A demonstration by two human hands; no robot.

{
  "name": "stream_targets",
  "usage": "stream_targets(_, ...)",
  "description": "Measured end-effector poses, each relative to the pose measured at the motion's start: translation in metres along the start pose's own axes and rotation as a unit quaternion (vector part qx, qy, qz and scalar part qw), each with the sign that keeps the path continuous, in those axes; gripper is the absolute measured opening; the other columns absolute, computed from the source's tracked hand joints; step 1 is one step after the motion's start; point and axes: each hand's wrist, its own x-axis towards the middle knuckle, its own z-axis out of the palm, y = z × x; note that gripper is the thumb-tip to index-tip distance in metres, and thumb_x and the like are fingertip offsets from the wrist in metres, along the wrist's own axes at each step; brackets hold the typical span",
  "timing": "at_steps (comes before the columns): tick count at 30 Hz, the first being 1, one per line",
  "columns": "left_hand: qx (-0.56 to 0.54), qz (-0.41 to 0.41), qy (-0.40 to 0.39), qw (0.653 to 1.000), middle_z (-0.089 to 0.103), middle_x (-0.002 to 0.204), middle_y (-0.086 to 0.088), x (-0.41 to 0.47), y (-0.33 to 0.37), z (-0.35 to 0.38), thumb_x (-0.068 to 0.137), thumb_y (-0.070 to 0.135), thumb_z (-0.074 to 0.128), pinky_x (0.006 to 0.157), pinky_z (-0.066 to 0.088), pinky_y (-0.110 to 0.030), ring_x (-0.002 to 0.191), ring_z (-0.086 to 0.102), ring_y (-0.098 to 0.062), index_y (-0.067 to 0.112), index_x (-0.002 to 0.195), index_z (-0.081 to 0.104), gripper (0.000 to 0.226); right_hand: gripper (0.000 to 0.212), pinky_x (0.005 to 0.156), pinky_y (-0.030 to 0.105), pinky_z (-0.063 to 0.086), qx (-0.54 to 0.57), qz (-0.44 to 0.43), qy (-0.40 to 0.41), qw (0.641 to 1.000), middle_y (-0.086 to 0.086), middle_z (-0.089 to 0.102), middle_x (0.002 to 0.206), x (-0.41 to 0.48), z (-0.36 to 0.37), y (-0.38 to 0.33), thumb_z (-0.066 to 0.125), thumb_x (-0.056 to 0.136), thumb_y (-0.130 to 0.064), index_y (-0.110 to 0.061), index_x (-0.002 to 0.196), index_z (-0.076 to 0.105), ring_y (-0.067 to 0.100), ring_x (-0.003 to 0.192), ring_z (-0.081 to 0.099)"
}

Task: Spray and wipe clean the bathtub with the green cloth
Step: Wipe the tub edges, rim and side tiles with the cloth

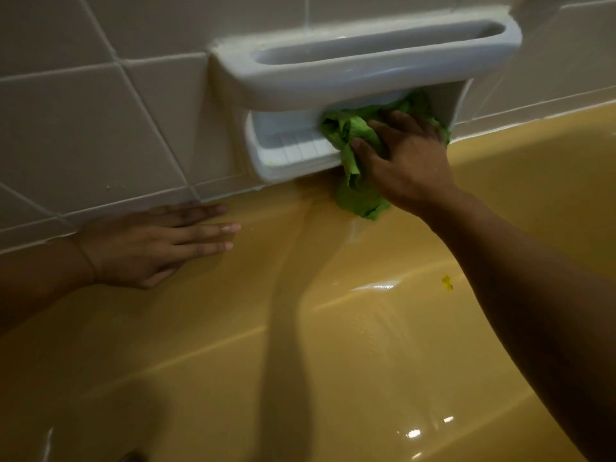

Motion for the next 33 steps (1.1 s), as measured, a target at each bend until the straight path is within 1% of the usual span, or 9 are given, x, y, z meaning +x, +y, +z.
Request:
stream_targets(2, 0.028, -0.007, -0.036, 0.999, 0.014, 0.173, -0.008, -0.003, -0.001, 0.000, 0.093, 0.024, 0.064, 0.123, 0.030, -0.054, 0.160, 0.009, -0.029, 0.014, 0.163, 0.029, 0.078, 0.067, 0.122, 0.052, 0.016, 0.009, -0.013, -0.006, 1.000, 0.001, 0.034, 0.163, -0.005, 0.002, -0.012, 0.024, 0.097, -0.070, -0.035, 0.150, 0.046, 0.030, 0.151, 0.024)
stream_targets(6, 0.035, -0.004, -0.043, 0.998, 0.016, 0.172, -0.009, -0.005, -0.009, 0.003, 0.094, 0.025, 0.066, 0.122, 0.030, -0.054, 0.160, 0.008, -0.028, 0.012, 0.161, 0.032, 0.077, 0.064, 0.118, 0.052, 0.023, 0.003, -0.039, 0.002, 0.999, 0.001, 0.041, 0.159, -0.012, 0.012, -0.052, 0.027, 0.097, -0.069, -0.037, 0.147, 0.050, 0.033, 0.147, 0.031)
stream_targets(10, 0.031, -0.006, -0.040, 0.999, 0.013, 0.173, -0.009, -0.004, -0.012, 0.007, 0.096, 0.029, 0.063, 0.122, 0.030, -0.054, 0.161, 0.007, -0.029, 0.012, 0.163, 0.028, 0.077, 0.061, 0.115, 0.050, 0.026, 0.012, -0.069, 0.018, 0.997, 0.002, 0.048, 0.155, -0.021, 0.025, -0.092, 0.030, 0.098, -0.066, -0.035, 0.143, 0.056, 0.035, 0.146, 0.034)
stream_targets(13, 0.046, -0.006, -0.036, 0.998, 0.014, 0.173, -0.011, -0.005, -0.014, 0.011, 0.099, 0.032, 0.058, 0.122, 0.031, -0.055, 0.160, 0.008, -0.030, 0.010, 0.162, 0.029, 0.073, 0.059, 0.117, 0.049, 0.023, 0.023, -0.081, 0.011, 0.996, 0.001, 0.045, 0.156, -0.023, 0.026, -0.092, 0.029, 0.099, -0.064, -0.035, 0.143, 0.055, 0.034, 0.149, 0.030)
stream_targets(17, 0.036, -0.011, -0.042, 0.998, 0.008, 0.174, -0.006, -0.005, -0.018, 0.018, 0.100, 0.034, 0.055, 0.123, 0.028, -0.053, 0.161, 0.004, -0.028, 0.014, 0.164, 0.024, 0.074, 0.056, 0.118, 0.047, 0.021, 0.038, -0.105, -0.004, 0.994, -0.002, 0.042, 0.159, -0.021, 0.019, -0.073, 0.032, 0.100, -0.064, -0.037, 0.145, 0.052, 0.029, 0.150, 0.028)
stream_targets(22, 0.025, -0.009, -0.038, 0.999, 0.004, 0.174, -0.001, -0.005, -0.020, 0.025, 0.099, 0.033, 0.055, 0.125, 0.025, -0.053, 0.161, 0.002, -0.025, 0.020, 0.165, 0.020, 0.076, 0.061, 0.118, 0.046, 0.023, 0.017, -0.053, 0.016, 0.998, -0.001, 0.041, 0.160, -0.012, 0.014, -0.043, 0.027, 0.099, -0.067, -0.038, 0.145, 0.052, 0.028, 0.148, 0.032)
stream_targets(26, 0.009, -0.005, -0.014, 1.000, 0.013, 0.173, -0.006, -0.009, -0.015, 0.019, 0.100, 0.032, 0.056, 0.122, 0.031, -0.055, 0.161, 0.008, -0.027, 0.015, 0.164, 0.024, 0.074, 0.064, 0.119, 0.049, 0.023, 0.022, -0.008, 0.011, 1.000, -0.002, 0.040, 0.160, -0.002, 0.007, -0.029, 0.024, 0.097, -0.070, -0.039, 0.145, 0.052, 0.028, 0.146, 0.033)
stream_targets(30, 0.005, 0.008, 0.031, 0.999, 0.028, 0.169, -0.011, -0.008, -0.009, 0.010, 0.096, 0.030, 0.049, 0.116, 0.039, -0.059, 0.159, 0.019, -0.029, 0.008, 0.157, 0.041, 0.065, 0.057, 0.117, 0.049, 0.021, 0.014, 0.027, -0.004, 1.000, 0.000, 0.038, 0.158, -0.002, 0.007, -0.056, 0.035, 0.096, -0.067, -0.042, 0.144, 0.052, 0.031, 0.145, 0.030)
stream_targets(33, 0.021, 0.037, 0.050, 0.998, 0.029, 0.169, -0.009, -0.005, -0.007, 0.005, 0.097, 0.029, 0.050, 0.118, 0.038, -0.058, 0.158, 0.020, -0.031, 0.010, 0.155, 0.045, 0.062, 0.053, 0.118, 0.049, 0.017, 0.019, 0.000, -0.019, 1.000, 0.001, 0.033, 0.160, -0.011, 0.014, -0.093, 0.038, 0.098, -0.064, -0.044, 0.145, 0.049, 0.032, 0.148, 0.023)
